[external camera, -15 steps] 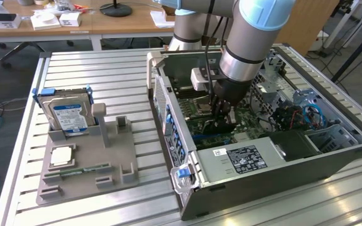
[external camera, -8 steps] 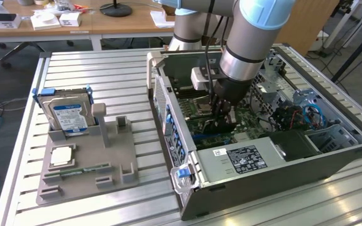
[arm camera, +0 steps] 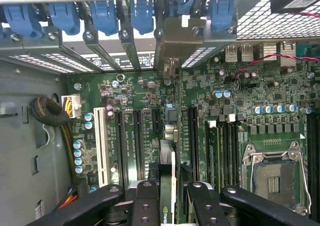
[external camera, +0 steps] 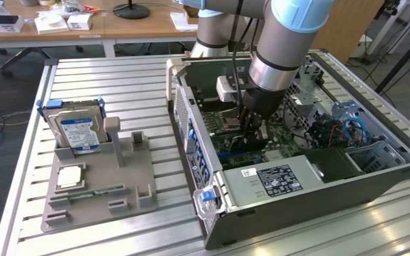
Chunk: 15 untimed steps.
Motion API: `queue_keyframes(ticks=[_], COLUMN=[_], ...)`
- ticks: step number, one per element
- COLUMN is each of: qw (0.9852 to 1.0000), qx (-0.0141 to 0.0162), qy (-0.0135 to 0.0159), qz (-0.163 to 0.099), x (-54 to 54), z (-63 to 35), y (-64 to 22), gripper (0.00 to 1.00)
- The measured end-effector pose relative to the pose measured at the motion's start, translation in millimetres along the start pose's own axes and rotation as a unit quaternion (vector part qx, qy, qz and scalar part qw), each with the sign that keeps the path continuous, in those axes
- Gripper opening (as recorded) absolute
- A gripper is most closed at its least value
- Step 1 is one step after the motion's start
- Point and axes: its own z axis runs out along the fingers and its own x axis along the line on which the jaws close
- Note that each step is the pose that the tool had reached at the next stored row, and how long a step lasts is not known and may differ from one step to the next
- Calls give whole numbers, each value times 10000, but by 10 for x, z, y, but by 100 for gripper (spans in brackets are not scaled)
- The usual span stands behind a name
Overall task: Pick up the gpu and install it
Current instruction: 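Insert the gpu into the slot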
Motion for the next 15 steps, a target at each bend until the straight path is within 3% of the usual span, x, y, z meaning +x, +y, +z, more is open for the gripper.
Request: queue_keyframes(ticks=[5,15], qw=[10000,9999], qx=[-3,-9], qy=[-36,-34], qz=[-16,-139], x=[-1,-1], z=[-1,-3], y=[-1,-9], gripper=[26,26])
